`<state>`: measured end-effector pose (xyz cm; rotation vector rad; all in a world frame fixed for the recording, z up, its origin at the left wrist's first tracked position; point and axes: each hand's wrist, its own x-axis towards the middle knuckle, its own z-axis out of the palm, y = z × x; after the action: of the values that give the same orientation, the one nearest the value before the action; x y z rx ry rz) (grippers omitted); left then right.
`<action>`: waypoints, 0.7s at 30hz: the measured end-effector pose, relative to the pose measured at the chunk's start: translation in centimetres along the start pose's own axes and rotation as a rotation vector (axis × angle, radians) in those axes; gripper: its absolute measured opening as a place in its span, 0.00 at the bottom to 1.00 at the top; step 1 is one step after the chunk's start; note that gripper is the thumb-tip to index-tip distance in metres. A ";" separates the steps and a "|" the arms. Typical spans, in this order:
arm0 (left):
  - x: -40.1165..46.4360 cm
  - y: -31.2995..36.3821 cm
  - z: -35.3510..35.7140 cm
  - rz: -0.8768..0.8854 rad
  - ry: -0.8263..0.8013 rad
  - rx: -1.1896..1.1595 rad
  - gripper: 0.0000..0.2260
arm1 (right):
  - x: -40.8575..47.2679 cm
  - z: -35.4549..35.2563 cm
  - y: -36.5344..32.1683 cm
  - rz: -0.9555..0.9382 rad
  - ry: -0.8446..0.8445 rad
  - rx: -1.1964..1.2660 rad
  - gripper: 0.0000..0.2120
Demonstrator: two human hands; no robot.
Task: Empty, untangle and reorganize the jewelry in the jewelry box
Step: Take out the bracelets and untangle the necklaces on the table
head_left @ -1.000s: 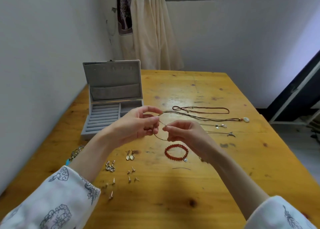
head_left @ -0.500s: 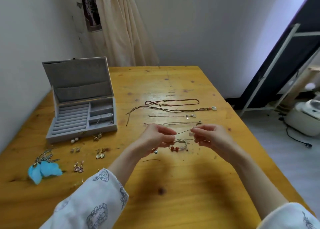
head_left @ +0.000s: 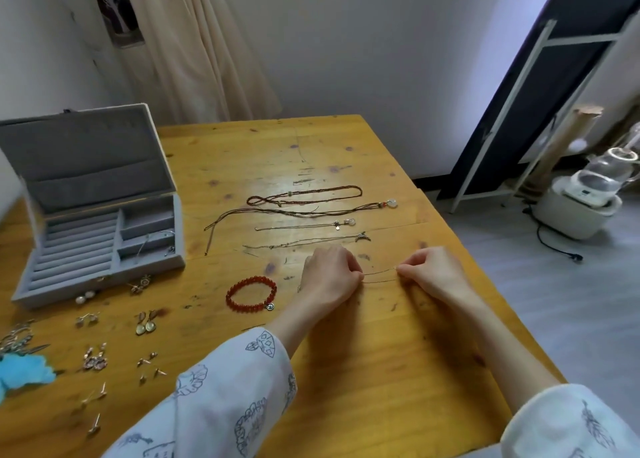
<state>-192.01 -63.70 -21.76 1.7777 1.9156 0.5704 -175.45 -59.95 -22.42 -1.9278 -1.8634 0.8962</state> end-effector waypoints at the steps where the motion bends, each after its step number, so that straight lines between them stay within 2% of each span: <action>1: -0.1 0.0 0.1 0.007 0.003 0.011 0.05 | 0.0 0.0 0.0 -0.002 0.012 -0.017 0.05; 5: -0.2 -0.3 0.5 0.020 0.003 0.032 0.05 | -0.5 -0.1 -0.1 0.021 0.059 -0.090 0.07; 10: -0.5 -0.5 0.4 0.056 0.000 0.055 0.07 | -0.9 -0.3 -0.3 0.013 0.057 -0.140 0.04; 15: -0.9 -1.2 -1.9 0.130 0.006 -0.037 0.09 | -1.5 0.4 -1.5 -0.085 0.149 -0.077 0.11; 21: -1.2 -3.9 -6.9 0.095 0.005 -0.050 0.09 | -1.8 3.6 -6.5 -0.269 0.150 0.034 0.10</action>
<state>-199.15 -65.15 -18.43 1.8446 1.8122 0.6501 -182.67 -61.77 -20.78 -1.6255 -1.9432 0.6757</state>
